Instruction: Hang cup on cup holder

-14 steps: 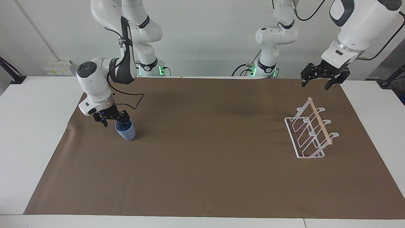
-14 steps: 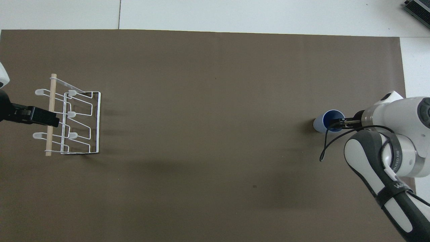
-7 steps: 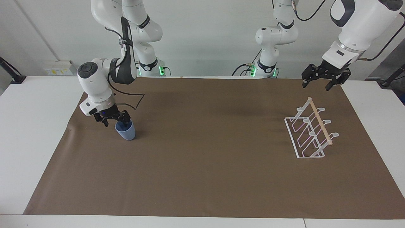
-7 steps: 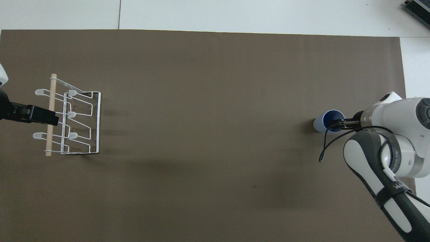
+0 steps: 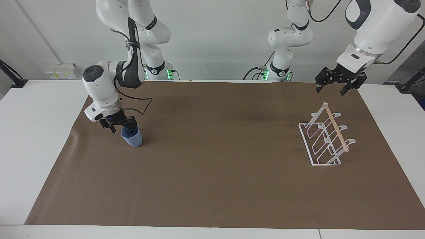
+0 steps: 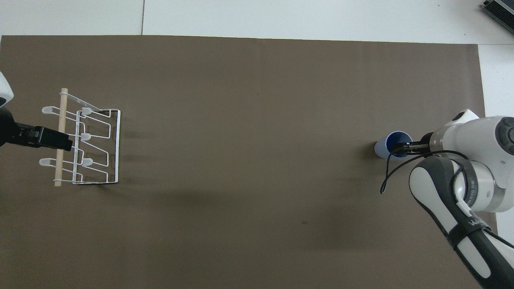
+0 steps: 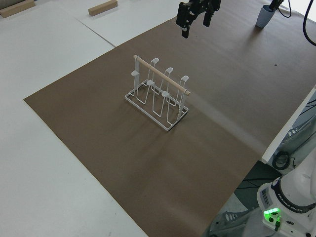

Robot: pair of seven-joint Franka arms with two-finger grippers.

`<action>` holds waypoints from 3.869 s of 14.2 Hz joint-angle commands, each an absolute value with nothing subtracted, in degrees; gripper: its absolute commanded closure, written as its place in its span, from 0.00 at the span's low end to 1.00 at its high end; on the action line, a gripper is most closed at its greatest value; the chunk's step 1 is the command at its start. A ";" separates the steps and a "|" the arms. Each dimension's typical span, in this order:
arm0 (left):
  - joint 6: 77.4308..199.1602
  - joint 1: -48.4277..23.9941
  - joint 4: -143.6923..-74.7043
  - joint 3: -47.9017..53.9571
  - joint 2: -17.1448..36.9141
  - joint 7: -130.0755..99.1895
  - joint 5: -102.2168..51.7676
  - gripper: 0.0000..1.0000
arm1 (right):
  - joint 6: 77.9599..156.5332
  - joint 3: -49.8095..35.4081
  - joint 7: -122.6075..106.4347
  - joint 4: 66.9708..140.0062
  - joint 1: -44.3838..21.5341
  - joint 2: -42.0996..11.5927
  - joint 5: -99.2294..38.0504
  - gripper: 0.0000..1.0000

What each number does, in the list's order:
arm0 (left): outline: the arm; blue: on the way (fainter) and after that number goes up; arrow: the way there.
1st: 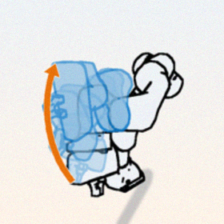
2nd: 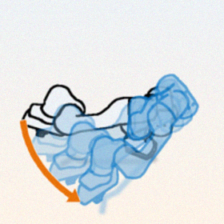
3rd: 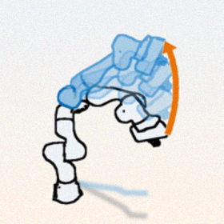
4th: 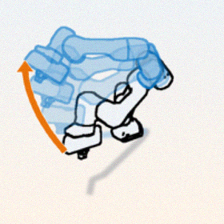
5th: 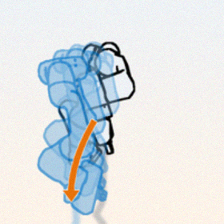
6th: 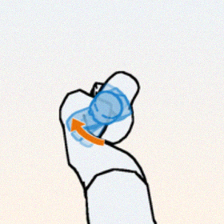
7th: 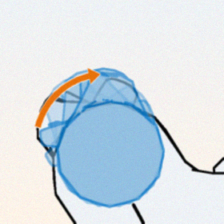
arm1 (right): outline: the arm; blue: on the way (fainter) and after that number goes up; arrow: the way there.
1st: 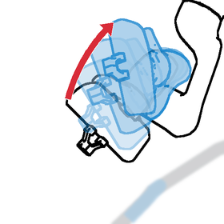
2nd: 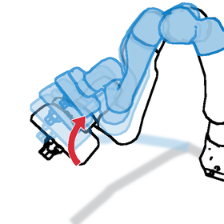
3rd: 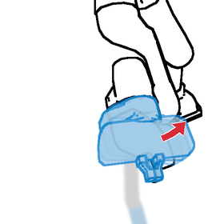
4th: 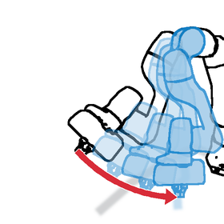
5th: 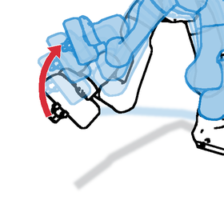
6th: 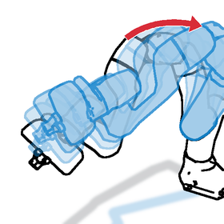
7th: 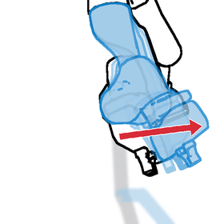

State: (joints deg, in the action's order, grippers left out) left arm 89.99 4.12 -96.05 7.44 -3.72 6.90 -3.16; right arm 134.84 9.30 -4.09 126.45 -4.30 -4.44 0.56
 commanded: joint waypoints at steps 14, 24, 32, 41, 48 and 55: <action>92.99 4.83 -104.50 6.86 -8.17 -5.00 -17.31 0.00 | 135.97 9.14 -4.48 127.27 -4.22 -4.13 0.53 1.00; 94.83 5.62 -107.83 6.68 -9.93 -11.16 -26.97 0.00 | 132.46 9.14 -2.38 120.07 -5.10 -6.50 0.53 1.00; 96.42 4.93 -108.46 6.86 -10.55 -33.79 -37.77 0.00 | 120.51 6.60 0.62 114.96 -7.47 -4.31 -3.40 1.00; 98.86 1.15 -110.83 7.47 -11.95 -61.84 -47.81 0.00 | 113.29 -2.89 -1.14 110.83 -7.38 -1.50 -18.18 1.00; 107.05 -8.52 -113.28 7.65 -12.74 -83.13 -47.99 0.00 | 111.97 -3.34 -3.60 105.56 -7.38 2.19 -36.28 1.00; 120.47 -11.33 -112.94 8.96 -11.95 -91.40 -51.75 0.00 | 112.50 -4.22 -4.49 105.55 -8.26 4.57 -48.16 1.00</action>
